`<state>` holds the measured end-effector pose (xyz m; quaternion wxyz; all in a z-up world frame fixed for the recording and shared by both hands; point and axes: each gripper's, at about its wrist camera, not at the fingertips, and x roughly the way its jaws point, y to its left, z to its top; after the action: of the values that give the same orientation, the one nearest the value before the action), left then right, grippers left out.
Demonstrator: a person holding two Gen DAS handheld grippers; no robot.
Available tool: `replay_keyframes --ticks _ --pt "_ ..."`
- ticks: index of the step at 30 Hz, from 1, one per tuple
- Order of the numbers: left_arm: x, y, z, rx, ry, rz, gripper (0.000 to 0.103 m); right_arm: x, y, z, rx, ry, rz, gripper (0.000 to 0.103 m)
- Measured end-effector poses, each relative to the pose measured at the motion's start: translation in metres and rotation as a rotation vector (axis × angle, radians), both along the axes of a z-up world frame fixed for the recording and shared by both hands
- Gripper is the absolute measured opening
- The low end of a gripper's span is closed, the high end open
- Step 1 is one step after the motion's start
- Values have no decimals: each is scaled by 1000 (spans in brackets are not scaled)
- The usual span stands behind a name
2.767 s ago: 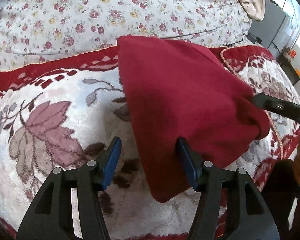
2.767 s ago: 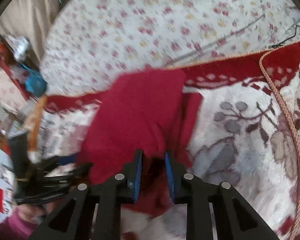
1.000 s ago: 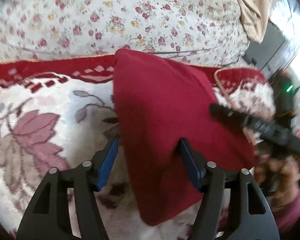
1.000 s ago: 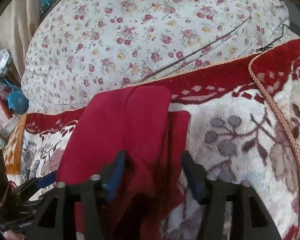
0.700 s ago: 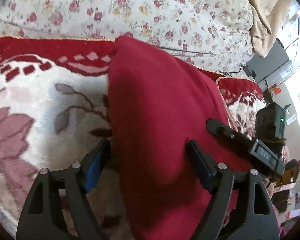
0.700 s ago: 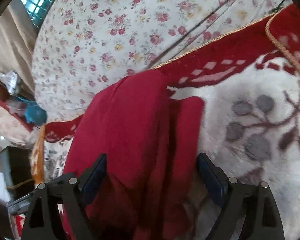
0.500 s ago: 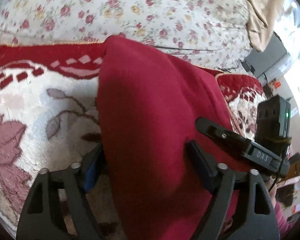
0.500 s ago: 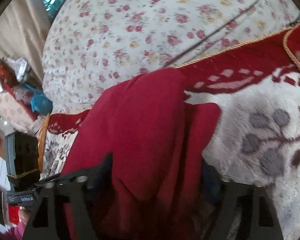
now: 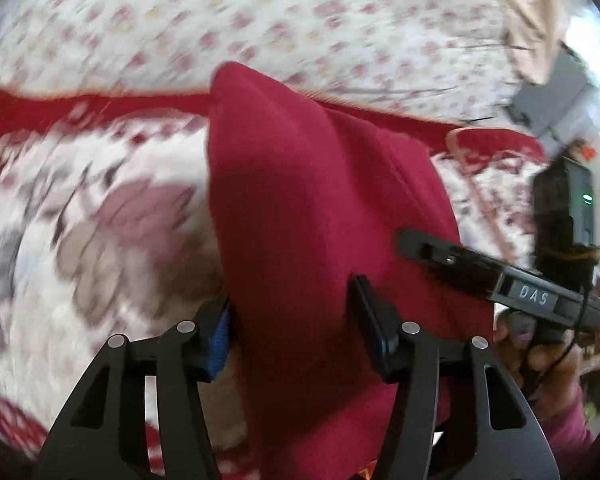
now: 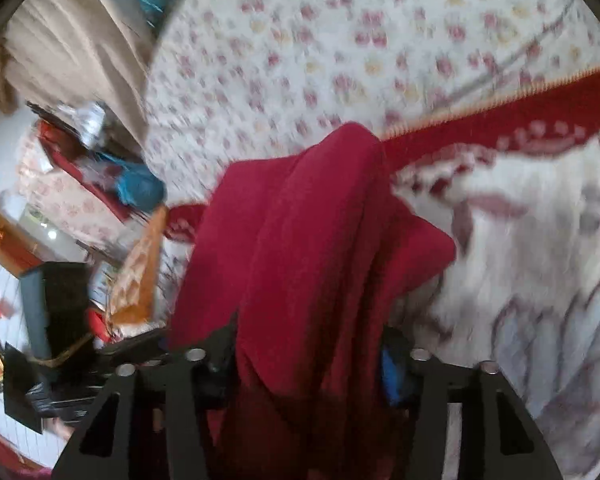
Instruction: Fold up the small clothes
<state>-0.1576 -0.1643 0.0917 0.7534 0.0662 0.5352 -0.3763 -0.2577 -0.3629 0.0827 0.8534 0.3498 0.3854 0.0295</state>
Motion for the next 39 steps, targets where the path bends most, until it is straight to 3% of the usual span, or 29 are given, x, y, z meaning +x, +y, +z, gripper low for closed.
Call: replay_keyframes --ticks 2,3,8,10,12,13,15,17,22,23,25,26,32,34,39 --pt "3 13 -14 -3 14 45 60 1 12 -8 -158 124 -12 58" --pt "1 18 -13 -18 0 57 62 -4 16 -5 -219 130 -22 59" --pt "-11 24 3 -33 -88 97 62 -41 49 48 -404 13 7 57" --pt "-17 25 7 -34 -124 111 62 -47 68 64 -467 -30 51 45" --pt "-24 26 11 -27 -165 122 62 -52 84 66 -475 -66 105 38" --pt "-28 26 12 -22 -183 122 62 -52 91 57 -502 -46 130 32" --pt "-34 29 14 -25 -210 124 62 -46 93 30 -562 40 116 29" --pt "-41 34 18 -26 -248 129 62 -45 85 -4 -523 106 92 28" --pt "-52 36 31 -16 -341 153 62 -57 88 6 -500 60 68 28" --pt "-54 37 34 -22 -350 159 62 -60 89 12 -490 55 59 29" --pt "-57 39 41 -34 -366 168 62 -66 91 26 -500 34 30 47" --pt "-60 40 44 -35 -378 168 62 -68 94 33 -509 23 20 49" --pt "-70 46 58 -38 -436 178 62 -76 109 61 -559 3 -49 54" --pt "-73 49 61 -42 -449 186 62 -77 112 65 -567 -7 -62 65" --pt "-75 56 66 -45 -473 205 62 -78 112 71 -562 -20 -91 69"
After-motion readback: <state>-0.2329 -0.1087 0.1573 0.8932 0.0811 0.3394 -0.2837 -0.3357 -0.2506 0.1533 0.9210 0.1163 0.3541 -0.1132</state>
